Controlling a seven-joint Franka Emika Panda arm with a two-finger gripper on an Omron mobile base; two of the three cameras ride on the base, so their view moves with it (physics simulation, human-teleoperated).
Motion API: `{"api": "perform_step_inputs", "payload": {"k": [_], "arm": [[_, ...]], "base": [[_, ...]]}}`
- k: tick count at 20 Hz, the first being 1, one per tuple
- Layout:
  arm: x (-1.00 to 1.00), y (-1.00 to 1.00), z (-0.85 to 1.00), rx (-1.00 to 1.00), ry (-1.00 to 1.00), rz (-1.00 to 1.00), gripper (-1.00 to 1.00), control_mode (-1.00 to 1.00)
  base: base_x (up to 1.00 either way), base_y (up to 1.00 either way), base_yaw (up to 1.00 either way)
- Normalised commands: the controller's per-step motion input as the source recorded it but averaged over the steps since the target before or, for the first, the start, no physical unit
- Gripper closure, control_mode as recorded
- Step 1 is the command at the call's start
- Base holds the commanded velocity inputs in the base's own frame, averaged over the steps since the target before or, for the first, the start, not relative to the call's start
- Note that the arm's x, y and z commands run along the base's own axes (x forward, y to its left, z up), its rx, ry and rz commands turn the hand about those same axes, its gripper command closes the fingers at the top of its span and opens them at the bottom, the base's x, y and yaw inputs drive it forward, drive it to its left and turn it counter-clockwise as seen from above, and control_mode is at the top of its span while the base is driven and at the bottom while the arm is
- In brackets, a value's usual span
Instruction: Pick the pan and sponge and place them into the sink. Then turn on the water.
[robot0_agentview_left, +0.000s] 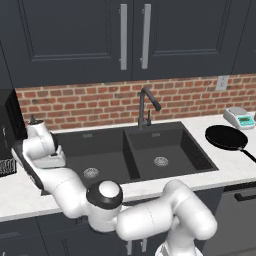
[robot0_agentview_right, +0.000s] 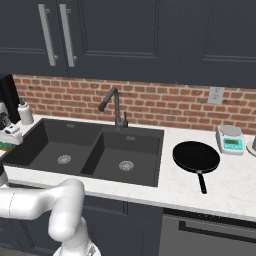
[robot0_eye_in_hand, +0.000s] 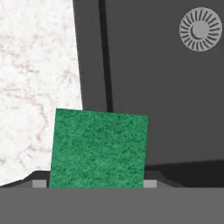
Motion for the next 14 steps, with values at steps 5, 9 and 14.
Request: {"api": "perform_step_inputs", "payload": {"k": [5, 9, 14], "arm": [[-0.58, -0.97, 0.04, 0.09, -0.04, 0.00, 1.00, -1.00], [-0.09, -0.94, 0.46, 0.02, -0.06, -0.01, 1.00, -1.00], [-0.23, -0.73, 0.87, 0.00, -0.01, -0.02, 1.00, -1.00]], "base": [[0.00, 0.00, 0.00], [0.00, 0.00, 0.00], [0.00, 0.00, 0.00]]}}
